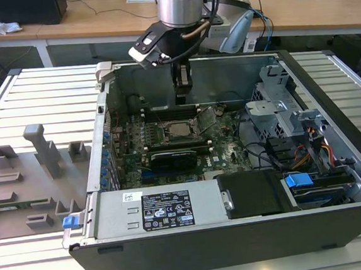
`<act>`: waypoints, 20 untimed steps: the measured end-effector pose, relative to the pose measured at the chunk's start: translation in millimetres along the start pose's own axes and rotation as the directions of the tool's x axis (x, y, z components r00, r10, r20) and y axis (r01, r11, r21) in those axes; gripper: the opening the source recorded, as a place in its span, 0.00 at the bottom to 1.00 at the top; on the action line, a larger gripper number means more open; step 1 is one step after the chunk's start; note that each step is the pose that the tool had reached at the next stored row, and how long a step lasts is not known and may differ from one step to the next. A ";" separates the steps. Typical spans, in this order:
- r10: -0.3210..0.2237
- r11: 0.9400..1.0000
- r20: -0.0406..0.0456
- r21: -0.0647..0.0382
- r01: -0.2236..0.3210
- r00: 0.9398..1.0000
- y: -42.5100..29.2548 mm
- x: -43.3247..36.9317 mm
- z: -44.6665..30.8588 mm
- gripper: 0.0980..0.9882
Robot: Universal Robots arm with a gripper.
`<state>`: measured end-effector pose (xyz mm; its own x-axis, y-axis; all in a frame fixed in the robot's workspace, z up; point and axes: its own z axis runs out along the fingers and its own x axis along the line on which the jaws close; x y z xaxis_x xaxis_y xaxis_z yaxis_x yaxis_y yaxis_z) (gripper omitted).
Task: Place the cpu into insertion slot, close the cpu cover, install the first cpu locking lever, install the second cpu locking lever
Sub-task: 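Place the cpu into insertion slot, then close the cpu cover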
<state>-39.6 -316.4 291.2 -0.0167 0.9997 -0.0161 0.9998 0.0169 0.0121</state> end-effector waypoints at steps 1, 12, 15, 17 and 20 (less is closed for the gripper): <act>0.000 1.000 0.000 0.000 0.000 1.000 0.0 0.0 -1.7 0.01; 0.000 1.000 0.000 0.000 0.000 1.000 0.2 -0.3 -18.7 0.01; 0.000 1.000 0.000 0.000 0.000 1.000 0.2 -0.3 -18.8 0.01; 0.000 1.000 0.000 0.000 0.000 1.000 0.2 -0.3 -18.8 0.01; 0.000 1.000 0.000 0.000 0.000 1.000 0.4 -0.3 -18.9 0.01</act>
<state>-39.5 -316.3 310.1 -0.0167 0.9997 -0.0161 0.9998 0.0169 0.0121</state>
